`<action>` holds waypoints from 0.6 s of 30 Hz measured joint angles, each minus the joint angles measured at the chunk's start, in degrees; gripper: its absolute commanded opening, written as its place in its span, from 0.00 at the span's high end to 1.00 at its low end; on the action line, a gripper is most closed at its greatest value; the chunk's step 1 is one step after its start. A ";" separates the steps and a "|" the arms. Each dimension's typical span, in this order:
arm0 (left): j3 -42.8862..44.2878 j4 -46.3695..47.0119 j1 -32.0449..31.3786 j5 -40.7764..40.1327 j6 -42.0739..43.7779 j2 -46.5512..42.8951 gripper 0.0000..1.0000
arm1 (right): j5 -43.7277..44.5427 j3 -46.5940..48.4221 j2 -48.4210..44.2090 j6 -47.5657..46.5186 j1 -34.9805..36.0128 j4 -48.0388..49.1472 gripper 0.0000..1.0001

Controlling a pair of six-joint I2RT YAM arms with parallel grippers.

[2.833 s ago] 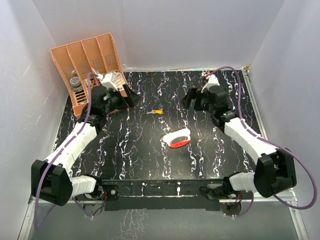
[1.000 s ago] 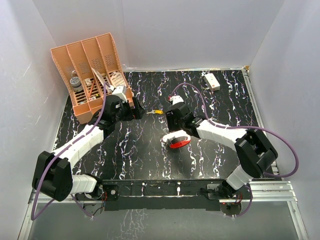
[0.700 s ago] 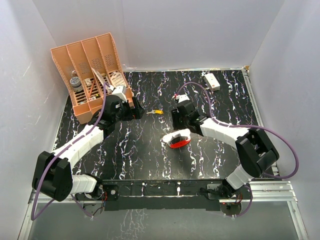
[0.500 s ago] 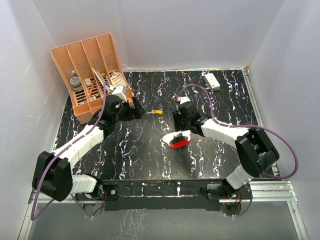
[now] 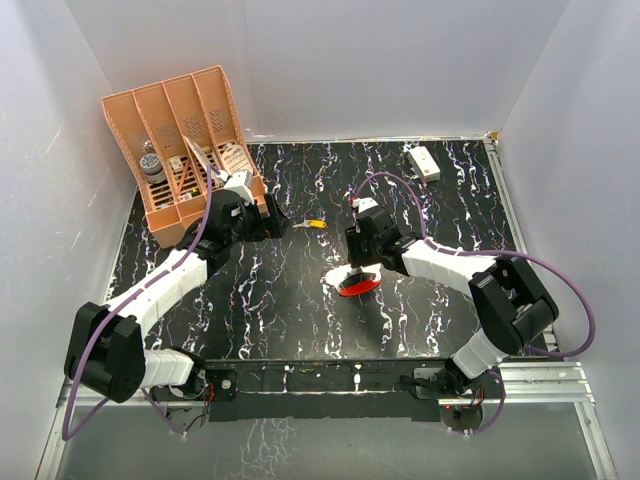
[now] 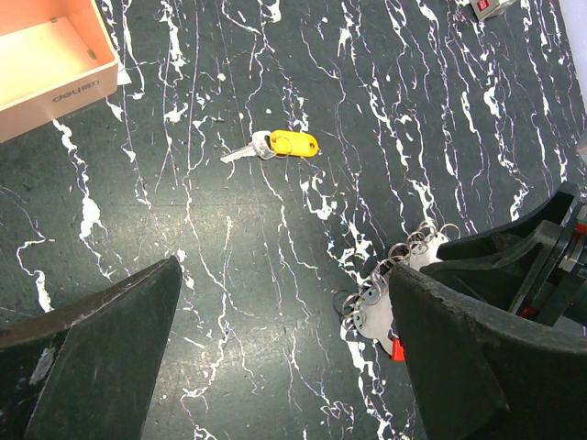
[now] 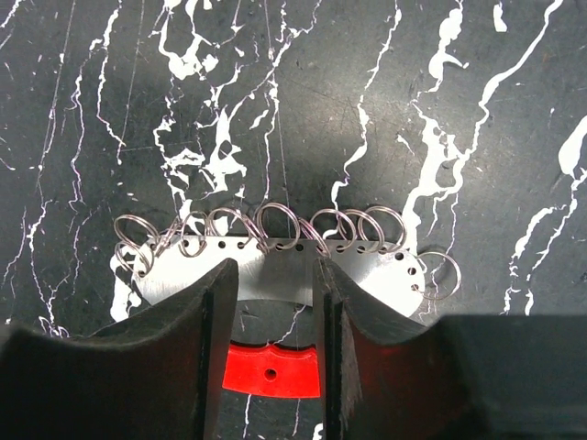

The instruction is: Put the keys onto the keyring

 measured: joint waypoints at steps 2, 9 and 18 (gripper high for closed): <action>0.00 0.00 0.02 0.00 0.00 0.09 0.05 | -0.44 0.00 0.02 -0.17 0.00 0.37 0.70; 0.00 0.02 0.02 0.00 0.00 1.01 0.05 | -2.56 0.00 1.66 -0.46 0.00 2.16 0.71; 0.00 0.02 0.02 0.00 0.02 1.09 0.05 | -3.48 0.00 4.92 -1.20 0.00 3.15 0.94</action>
